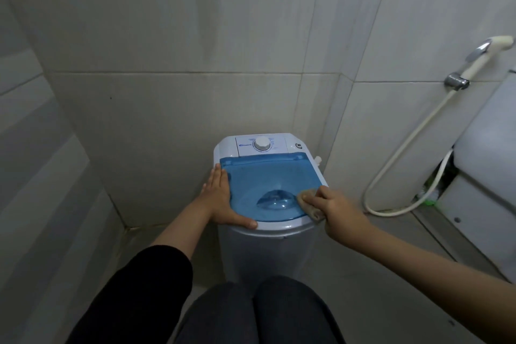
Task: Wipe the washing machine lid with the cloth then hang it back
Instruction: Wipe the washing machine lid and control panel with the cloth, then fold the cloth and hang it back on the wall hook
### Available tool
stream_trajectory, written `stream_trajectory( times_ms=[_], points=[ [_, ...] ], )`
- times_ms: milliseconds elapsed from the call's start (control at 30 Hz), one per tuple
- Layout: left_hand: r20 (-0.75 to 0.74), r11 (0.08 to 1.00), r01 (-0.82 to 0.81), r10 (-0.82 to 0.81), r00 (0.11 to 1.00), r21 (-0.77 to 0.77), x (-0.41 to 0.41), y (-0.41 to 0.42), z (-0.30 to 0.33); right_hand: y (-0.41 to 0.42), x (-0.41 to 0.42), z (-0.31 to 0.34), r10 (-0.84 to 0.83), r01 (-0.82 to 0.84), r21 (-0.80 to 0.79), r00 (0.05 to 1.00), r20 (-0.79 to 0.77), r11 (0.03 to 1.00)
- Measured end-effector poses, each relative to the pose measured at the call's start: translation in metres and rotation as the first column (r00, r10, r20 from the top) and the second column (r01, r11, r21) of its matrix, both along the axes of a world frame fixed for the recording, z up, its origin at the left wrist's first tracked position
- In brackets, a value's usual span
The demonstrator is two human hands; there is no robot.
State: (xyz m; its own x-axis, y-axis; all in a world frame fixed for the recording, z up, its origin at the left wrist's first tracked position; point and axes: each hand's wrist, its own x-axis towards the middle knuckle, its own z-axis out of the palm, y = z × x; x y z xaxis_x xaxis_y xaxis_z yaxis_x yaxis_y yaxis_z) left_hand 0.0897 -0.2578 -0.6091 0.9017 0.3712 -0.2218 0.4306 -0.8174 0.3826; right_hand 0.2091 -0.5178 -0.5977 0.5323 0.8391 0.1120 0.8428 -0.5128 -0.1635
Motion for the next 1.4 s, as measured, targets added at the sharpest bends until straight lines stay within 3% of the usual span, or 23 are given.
stream_trajectory(
  times_ms=[167, 367, 533, 667, 767, 867, 967, 1067, 1133, 1200, 1400],
  points=[
    [-0.029, 1.000, 0.008, -0.007, 1.000, 0.007, 0.002, -0.002, 0.002, 0.027, -0.022, 0.002, 0.020, -0.016, -0.090, 0.999, 0.045, 0.996],
    [-0.027, 1.000, 0.014, -0.014, 1.000, 0.016, 0.002, -0.004, 0.003, 0.069, -0.046, 0.000, 0.169, -0.165, -0.093, 0.985, 0.040, 0.982],
    [-0.039, 1.000, 0.001, 0.000, 0.999, 0.022, -0.002, -0.008, 0.009, 0.054, -0.035, 0.012, 0.261, -0.255, -0.165, 0.965, 0.018, 0.953],
    [-0.022, 0.999, -0.015, 0.016, 1.000, 0.029, -0.008, -0.013, 0.015, 0.035, -0.017, 0.038, 0.226, -0.225, -0.327, 0.973, -0.035, 0.918],
    [0.068, 0.999, -0.004, 0.001, 0.998, 0.034, -0.012, -0.017, 0.016, 0.025, -0.005, 0.066, 0.070, -0.098, -0.417, 0.994, -0.082, 0.904],
    [0.189, 0.997, 0.074, -0.076, 0.979, 0.016, -0.018, -0.032, 0.022, 0.019, 0.003, 0.089, -0.117, 0.053, -0.243, 0.959, -0.258, 0.969],
    [0.409, 0.981, -0.020, 0.098, 0.907, -0.191, -0.015, -0.050, 0.034, 0.018, 0.003, 0.108, -0.153, 0.175, 0.002, 0.866, -0.476, 0.985],
    [0.508, 0.862, -0.032, 0.328, 0.796, -0.506, -0.007, -0.063, 0.058, 0.019, -0.005, 0.121, -0.024, 0.264, 0.206, 0.668, -0.744, 0.942],
    [0.483, 0.822, 0.005, 0.330, 0.811, -0.570, -0.002, -0.068, 0.074, 0.023, -0.010, 0.124, 0.089, 0.315, 0.281, 0.508, -0.857, 0.907],
    [0.480, 0.791, 0.087, 0.276, 0.833, -0.606, 0.000, -0.072, 0.087, 0.028, -0.012, 0.125, 0.168, 0.341, 0.324, 0.414, -0.895, 0.883],
    [0.568, 0.693, 0.175, 0.390, 0.725, -0.699, 0.009, -0.069, 0.096, 0.040, 0.000, 0.115, 0.138, 0.436, 0.375, 0.484, -0.864, 0.818]
  ],
)
